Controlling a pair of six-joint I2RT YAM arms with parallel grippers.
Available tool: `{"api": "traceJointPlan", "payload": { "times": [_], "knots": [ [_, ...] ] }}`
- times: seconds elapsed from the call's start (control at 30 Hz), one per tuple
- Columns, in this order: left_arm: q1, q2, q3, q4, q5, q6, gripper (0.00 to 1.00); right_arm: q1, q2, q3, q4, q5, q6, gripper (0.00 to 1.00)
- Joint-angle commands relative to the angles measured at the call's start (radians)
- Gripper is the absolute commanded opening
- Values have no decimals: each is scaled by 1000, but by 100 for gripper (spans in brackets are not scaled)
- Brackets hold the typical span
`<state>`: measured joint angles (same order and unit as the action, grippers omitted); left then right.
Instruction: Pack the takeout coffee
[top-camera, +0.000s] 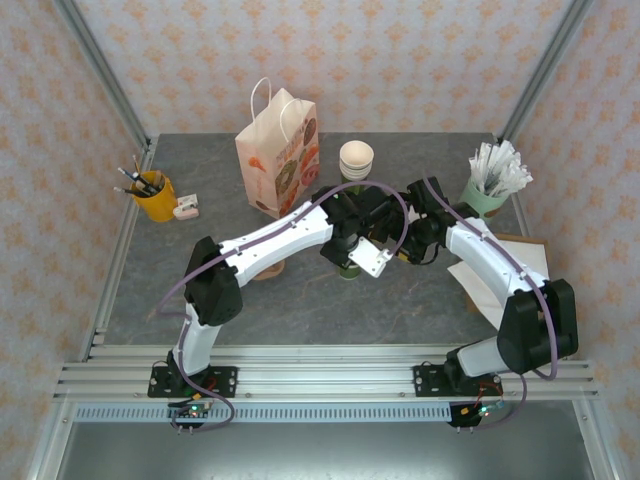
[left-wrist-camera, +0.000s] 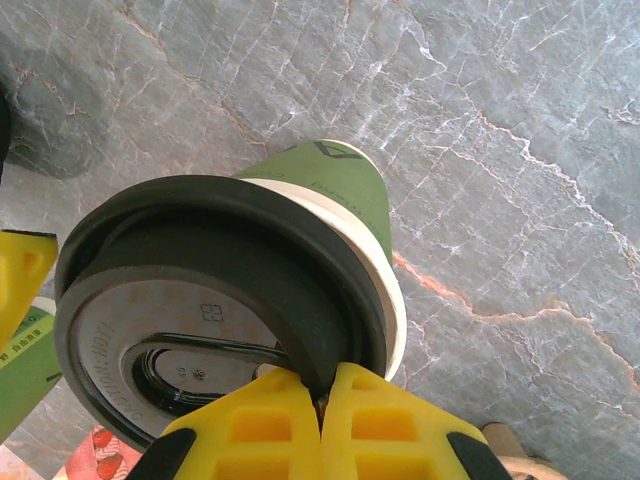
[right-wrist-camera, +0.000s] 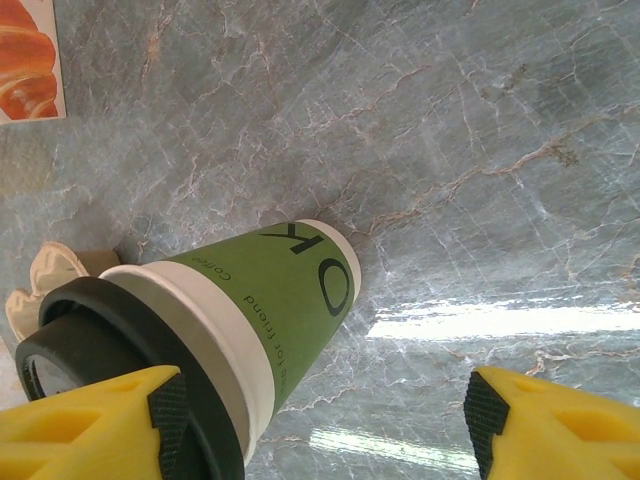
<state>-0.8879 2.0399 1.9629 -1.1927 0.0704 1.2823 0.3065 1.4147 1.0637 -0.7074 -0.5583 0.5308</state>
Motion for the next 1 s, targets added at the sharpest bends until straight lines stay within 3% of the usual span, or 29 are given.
{"api": "traceJointPlan", "payload": {
  "times": [0.0,0.33,0.8,0.97],
  "knots": [
    [3,12,1,-24,-16,-3,0,-1,-2,-17,15,-6,2,74],
    [2,9,-26,-35,-8,-10,0,-2,15,-37,42,-26,9,71],
    [1,26,-66,-33,27,-21,0,-3,50,-94,122,-145,32,63],
    [1,29,33,-51,34,-17,0,-2,3,-63,81,-51,43,64]
  ]
}}
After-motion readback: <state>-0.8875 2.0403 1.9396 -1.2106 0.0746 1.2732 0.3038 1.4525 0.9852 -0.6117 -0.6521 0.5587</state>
